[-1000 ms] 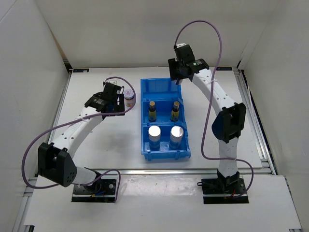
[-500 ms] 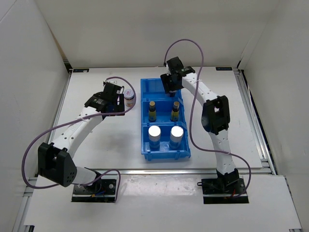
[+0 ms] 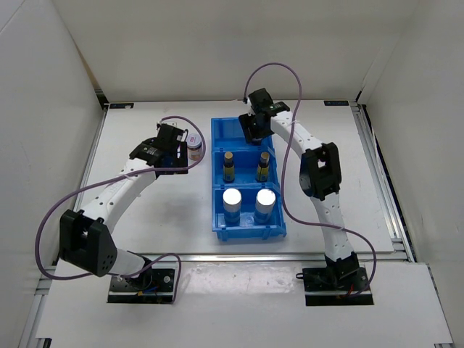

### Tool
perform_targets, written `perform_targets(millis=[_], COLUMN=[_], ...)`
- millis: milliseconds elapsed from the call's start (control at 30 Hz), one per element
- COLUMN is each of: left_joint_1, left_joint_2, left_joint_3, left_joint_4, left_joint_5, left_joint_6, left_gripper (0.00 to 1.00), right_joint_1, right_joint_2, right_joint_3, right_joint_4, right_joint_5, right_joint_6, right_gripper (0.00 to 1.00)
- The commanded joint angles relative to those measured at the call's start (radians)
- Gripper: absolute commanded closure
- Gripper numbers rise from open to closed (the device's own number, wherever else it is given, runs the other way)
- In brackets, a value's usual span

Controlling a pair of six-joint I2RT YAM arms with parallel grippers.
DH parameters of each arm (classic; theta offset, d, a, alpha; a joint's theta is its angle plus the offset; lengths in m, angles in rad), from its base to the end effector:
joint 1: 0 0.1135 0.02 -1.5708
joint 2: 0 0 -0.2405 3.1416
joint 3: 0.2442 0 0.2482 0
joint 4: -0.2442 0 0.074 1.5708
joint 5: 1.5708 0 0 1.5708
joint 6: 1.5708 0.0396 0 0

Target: Organize the condiment bottles

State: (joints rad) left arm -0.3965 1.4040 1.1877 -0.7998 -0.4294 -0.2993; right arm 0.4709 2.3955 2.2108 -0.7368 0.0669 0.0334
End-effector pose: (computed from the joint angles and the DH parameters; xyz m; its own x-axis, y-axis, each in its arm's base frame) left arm 0.2703 -0.0953 0.2641 -0.7931 0.0415 -0.6076 -0.0889 0.9791 0.1829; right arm 0.4584 0.2304 0.2011 -0.7233 -0.3309 -0.6061 -0.3927 0.9191 -0.0330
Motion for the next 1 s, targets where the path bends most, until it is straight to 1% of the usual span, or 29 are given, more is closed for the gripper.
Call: perform_targets(millis=[0,33,67,133,167,233,300,367,400,433,467,500,533,567,600,633,667,700,733,767,833,900,967], left_joint_1=[0.001,0.001,0.001,0.001,0.001,0.010,0.024,0.042,0.063,0.073,0.073,0.085,0.085,0.085,0.085,0.085,0.085,0.094,0.094,0.103,0.104,0.113,0.104], left_joint_2=[-0.007,-0.007,-0.007,-0.007,-0.007,-0.016,-0.016,0.025,0.045,0.070,0.137,0.174,0.209,0.277,0.312,0.349,0.419,0.453,0.484,0.547,0.599,0.654,0.684], left_joint_3=[0.032,0.032,0.032,0.032,0.042,0.073,0.131,0.177,0.199,0.251,0.283,0.350,0.381,0.410,0.470,0.502,0.535,0.565,0.617,0.641,0.690,0.702,0.702], left_joint_4=[0.014,0.014,0.014,0.014,0.014,0.005,-0.004,-0.004,-0.004,-0.004,-0.004,-0.004,-0.004,-0.004,-0.004,-0.004,-0.004,-0.004,-0.004,-0.004,-0.004,0.005,0.005], left_joint_5=[-0.009,-0.009,-0.018,-0.031,-0.031,-0.054,-0.054,-0.006,0.018,0.064,0.081,0.121,0.138,0.138,0.147,0.161,0.173,0.184,0.199,0.230,0.244,0.268,0.249], left_joint_6=[0.005,0.005,0.005,0.005,0.005,0.005,-0.004,-0.015,-0.032,-0.041,-0.041,-0.041,-0.041,-0.041,-0.041,-0.032,-0.032,-0.032,-0.032,-0.032,-0.032,-0.044,-0.044], left_gripper=[0.01,0.01,0.01,0.01,0.01,0.01,0.01,0.01,0.01,0.01,0.01,0.01,0.01,0.01,0.01,0.01,0.01,0.01,0.01,0.01,0.01,0.01,0.01], right_joint_1=[-0.005,-0.005,-0.005,-0.005,-0.014,-0.014,-0.014,-0.014,-0.014,-0.014,-0.014,-0.014,-0.014,-0.014,-0.014,-0.014,-0.014,-0.014,-0.014,-0.014,-0.014,-0.014,-0.014], right_joint_2=[-0.013,-0.027,-0.027,-0.051,-0.064,-0.082,-0.146,-0.251,-0.290,-0.373,-0.415,-0.455,-0.535,-0.576,-0.654,-0.691,-0.726,-0.792,-0.823,-0.854,-0.942,-1.028,-1.081], right_joint_3=[0.049,0.049,0.049,0.091,0.146,0.202,0.217,0.192,0.169,0.103,0.064,0.026,-0.056,-0.100,-0.141,-0.181,-0.254,-0.287,-0.318,-0.347,-0.422,-0.471,-0.534], right_joint_4=[0.048,0.048,0.037,0.005,-0.012,-0.045,-0.056,-0.056,-0.056,-0.056,-0.056,-0.056,-0.056,-0.068,-0.069,-0.079,-0.091,-0.101,-0.101,-0.125,-0.137,-0.147,-0.147], right_joint_5=[-0.012,0.022,0.039,0.053,0.063,0.074,0.074,0.100,0.109,0.109,0.109,0.094,0.094,0.077,0.077,0.068,0.057,0.057,0.057,0.047,0.047,0.047,0.036], right_joint_6=[-0.001,0.009,0.019,0.033,0.046,0.057,0.057,0.066,0.066,0.080,0.089,0.089,0.089,0.100,0.100,0.118,0.118,0.128,0.137,0.137,0.137,0.137,0.137], right_gripper=[0.31,0.21,0.00,0.00,0.00,0.00,0.00,0.00,0.00,0.00,0.00,0.00,0.00,0.00,0.00,0.00,0.00,0.00,0.00,0.00,0.00,0.00,0.00])
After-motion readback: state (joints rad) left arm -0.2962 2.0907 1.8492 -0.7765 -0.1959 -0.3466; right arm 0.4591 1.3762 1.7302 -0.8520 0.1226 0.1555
